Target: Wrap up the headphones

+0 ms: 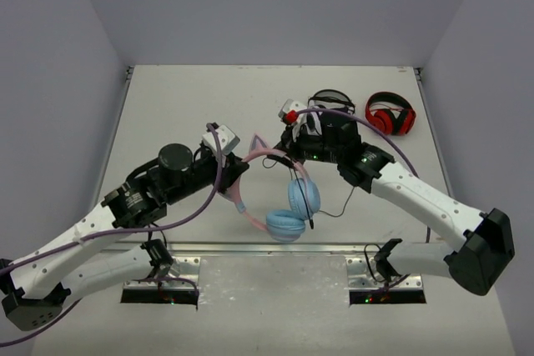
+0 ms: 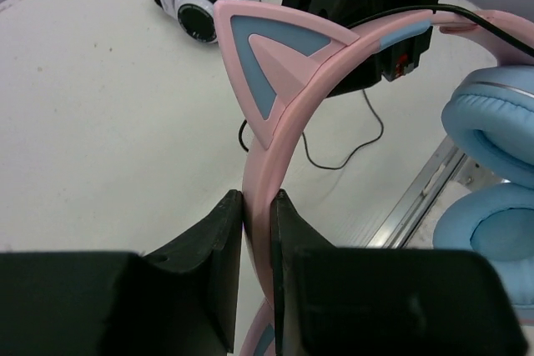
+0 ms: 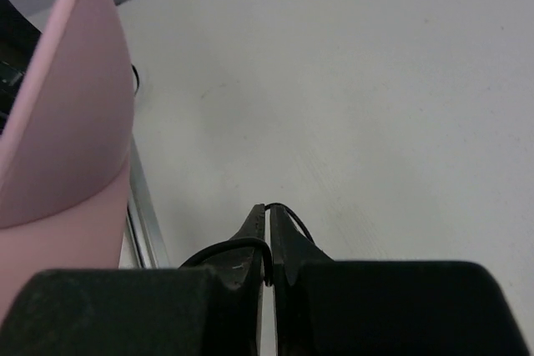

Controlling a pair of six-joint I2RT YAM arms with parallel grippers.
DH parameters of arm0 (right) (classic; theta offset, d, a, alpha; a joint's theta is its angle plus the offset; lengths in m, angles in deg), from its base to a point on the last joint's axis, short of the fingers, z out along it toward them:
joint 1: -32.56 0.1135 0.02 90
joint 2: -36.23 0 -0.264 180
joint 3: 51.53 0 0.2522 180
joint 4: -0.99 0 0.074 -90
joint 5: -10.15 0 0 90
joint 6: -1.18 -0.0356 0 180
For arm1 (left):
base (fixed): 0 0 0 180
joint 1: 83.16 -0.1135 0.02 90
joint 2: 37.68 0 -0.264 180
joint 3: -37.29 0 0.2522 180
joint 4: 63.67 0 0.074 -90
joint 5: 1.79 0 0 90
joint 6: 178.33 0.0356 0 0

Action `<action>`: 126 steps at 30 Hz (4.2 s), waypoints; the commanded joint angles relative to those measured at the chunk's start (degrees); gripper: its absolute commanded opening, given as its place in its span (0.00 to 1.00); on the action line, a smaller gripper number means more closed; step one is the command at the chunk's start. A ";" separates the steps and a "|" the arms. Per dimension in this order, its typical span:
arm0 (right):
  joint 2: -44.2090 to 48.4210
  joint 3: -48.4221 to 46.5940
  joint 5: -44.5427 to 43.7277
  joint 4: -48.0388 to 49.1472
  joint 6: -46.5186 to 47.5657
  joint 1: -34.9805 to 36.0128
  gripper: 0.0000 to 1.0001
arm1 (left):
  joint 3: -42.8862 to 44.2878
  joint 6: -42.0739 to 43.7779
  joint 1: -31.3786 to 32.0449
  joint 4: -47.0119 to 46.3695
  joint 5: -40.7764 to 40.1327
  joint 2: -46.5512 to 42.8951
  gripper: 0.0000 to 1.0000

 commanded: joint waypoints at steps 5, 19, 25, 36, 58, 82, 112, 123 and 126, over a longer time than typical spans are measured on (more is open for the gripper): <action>1.46 3.10 9.20 15.83 -6.30 -0.59 0.15 | 2.88 -6.62 1.74 -16.38 4.74 -3.68 0.00; -11.36 7.24 20.80 53.18 -22.55 -1.73 0.35 | 9.82 -14.09 1.66 -22.00 -14.76 -7.29 0.00; -21.29 3.20 21.60 58.56 -25.64 -1.73 0.35 | 13.77 -15.94 1.66 -23.59 -19.08 -4.92 0.00; -22.80 15.13 20.01 71.03 -30.65 -1.47 0.01 | 16.15 -18.85 1.66 -23.67 -54.03 -2.28 0.00; 5.59 17.26 6.04 24.74 -7.03 12.42 0.01 | 27.86 -13.40 -17.59 -29.04 -55.39 25.85 0.00; 4.28 -13.94 -30.96 -8.94 25.50 11.54 0.01 | -23.30 -9.26 -10.83 -46.53 -34.48 12.76 0.00; -10.93 -21.86 -23.23 -0.34 26.05 -4.63 0.06 | -20.77 -15.32 2.80 -27.38 -17.41 -10.80 0.00; -12.78 -17.99 -14.55 2.31 16.91 -8.85 0.01 | -12.33 -15.06 2.80 -18.58 -21.73 -17.56 0.00; -13.48 -17.03 -9.63 2.31 14.09 -8.85 0.01 | -10.31 -15.24 2.80 -19.54 -22.95 -19.23 0.00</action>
